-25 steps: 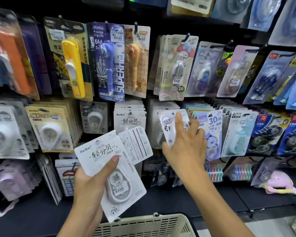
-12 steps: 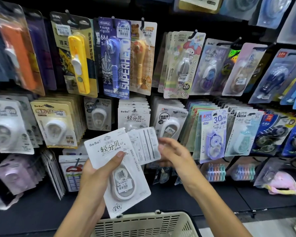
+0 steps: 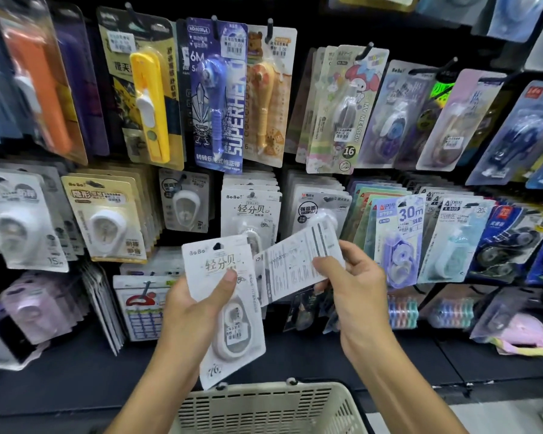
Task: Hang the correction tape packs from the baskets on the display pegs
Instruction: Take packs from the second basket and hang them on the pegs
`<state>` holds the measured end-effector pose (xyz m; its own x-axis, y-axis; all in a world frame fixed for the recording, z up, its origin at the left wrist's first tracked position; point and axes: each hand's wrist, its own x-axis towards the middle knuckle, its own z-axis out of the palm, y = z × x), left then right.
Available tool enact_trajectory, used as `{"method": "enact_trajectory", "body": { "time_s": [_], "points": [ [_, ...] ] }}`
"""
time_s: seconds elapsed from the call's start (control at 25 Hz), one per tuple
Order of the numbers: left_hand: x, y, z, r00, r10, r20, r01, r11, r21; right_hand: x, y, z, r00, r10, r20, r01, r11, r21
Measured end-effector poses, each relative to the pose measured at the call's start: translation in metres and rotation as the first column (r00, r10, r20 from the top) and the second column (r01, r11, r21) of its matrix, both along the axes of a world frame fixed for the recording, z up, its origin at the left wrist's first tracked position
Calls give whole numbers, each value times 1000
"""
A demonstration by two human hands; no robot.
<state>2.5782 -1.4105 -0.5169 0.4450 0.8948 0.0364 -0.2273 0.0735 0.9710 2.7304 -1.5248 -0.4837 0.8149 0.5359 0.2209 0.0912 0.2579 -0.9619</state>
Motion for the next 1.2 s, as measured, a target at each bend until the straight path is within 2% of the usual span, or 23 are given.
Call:
{"method": "enact_trajectory", "body": {
  "time_s": [0.04,0.08,0.12,0.16,0.2,0.24,0.28,0.32,0.4,0.44,0.48,0.52,0.56,0.6,0.64,0.68,0.72,0.76,0.8,0.92,1.04,1.12,1.2],
  "points": [
    [3,-4,1,999,-6,-34,9,997,75,-6,0,5,997,-1,71,1,1000,9],
    [6,-9,4,999,-25,-40,29,994,103,-13,0,6,975,-27,222,24,1000,15],
    [9,-11,5,999,-34,-42,39,993,111,-18,0,4,878,-81,471,83,996,18],
    [9,-12,7,999,-33,-4,33,998,49,-25,0,1,658,-139,740,167,985,36],
    [7,-10,9,998,-32,54,34,998,-49,-29,0,-6,360,-159,919,207,974,87],
    [4,-7,12,989,-56,134,79,982,-170,-30,0,-16,110,-158,981,191,972,135],
    [-1,-1,13,977,-80,198,133,953,-272,-29,0,-24,-16,-144,989,175,974,145],
    [-6,5,13,967,-122,222,191,927,-323,-27,-2,-31,-56,-123,991,168,977,131],
    [-14,9,13,955,-213,206,274,899,-342,-22,-6,-42,-38,-69,997,146,987,74],
    [-16,8,13,954,-224,198,280,900,-335,-23,-8,-46,-4,-31,1000,114,993,32],
    [-17,6,11,956,-218,195,272,907,-320,-24,-9,-46,76,31,997,52,998,-35],
    [-18,6,8,959,-209,193,261,916,-305,-25,-9,-46,213,103,972,-37,995,-97],
    [-19,6,6,959,-198,201,251,925,-285,-25,-9,-44,402,176,899,-120,983,-139],
    [-20,6,5,959,-187,212,241,933,-268,-26,-8,-39,618,215,756,-171,976,-138],
    [-21,7,4,960,-183,213,234,941,-246,-26,-6,-32,813,226,536,-194,974,-116],
    [-21,8,5,962,-190,198,231,950,-212,-26,-3,-25,924,254,287,-230,966,-114],
    [-20,7,6,965,-205,165,232,958,-170,-25,0,-21,942,330,67,-320,939,-125],
    [-19,5,7,967,-220,127,236,963,-132,-25,6,-21,910,408,-67,-414,903,-114],
    [-18,3,8,968,-229,97,239,965,-107,-24,10,-23,881,457,-122,-468,880,-82],
    [-18,3,7,988,-120,94,132,982,-135,-20,14,-23,932,319,-170,-326,945,-15],
    [-25,14,9,988,66,140,-33,974,-223,1,6,-24,977,193,-90,-194,981,2],
    [-28,18,12,980,132,151,-96,970,-223,13,3,-18,982,176,-67,-173,984,52],
    [-28,18,14,976,157,150,-126,972,-201,26,4,-14,996,82,-33,-81,995,55]
  ]
}}
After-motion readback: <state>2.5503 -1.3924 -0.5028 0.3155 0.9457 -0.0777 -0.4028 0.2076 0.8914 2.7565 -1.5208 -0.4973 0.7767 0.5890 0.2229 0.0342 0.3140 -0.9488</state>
